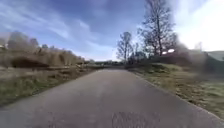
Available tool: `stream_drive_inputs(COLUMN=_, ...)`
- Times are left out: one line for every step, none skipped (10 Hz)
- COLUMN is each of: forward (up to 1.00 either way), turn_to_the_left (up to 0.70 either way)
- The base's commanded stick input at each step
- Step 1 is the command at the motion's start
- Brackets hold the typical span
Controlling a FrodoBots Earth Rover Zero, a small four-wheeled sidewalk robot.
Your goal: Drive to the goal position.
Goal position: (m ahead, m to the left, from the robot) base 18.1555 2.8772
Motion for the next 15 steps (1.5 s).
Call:
stream_drive_inputs(forward=1.00, turn_to_the_left=0.00)
stream_drive_inputs(forward=1.00, turn_to_the_left=0.00)
stream_drive_inputs(forward=1.00, turn_to_the_left=0.00)
stream_drive_inputs(forward=1.00, turn_to_the_left=0.00)
stream_drive_inputs(forward=1.00, turn_to_the_left=0.00)
stream_drive_inputs(forward=1.00, turn_to_the_left=0.00)
stream_drive_inputs(forward=1.00, turn_to_the_left=0.00)
stream_drive_inputs(forward=1.00, turn_to_the_left=0.00)
stream_drive_inputs(forward=1.00, turn_to_the_left=0.00)
stream_drive_inputs(forward=1.00, turn_to_the_left=0.00)
stream_drive_inputs(forward=1.00, turn_to_the_left=-0.10)
stream_drive_inputs(forward=1.00, turn_to_the_left=-0.27)
stream_drive_inputs(forward=1.00, turn_to_the_left=-0.38)
stream_drive_inputs(forward=1.00, turn_to_the_left=-0.38)
stream_drive_inputs(forward=1.00, turn_to_the_left=-0.26)
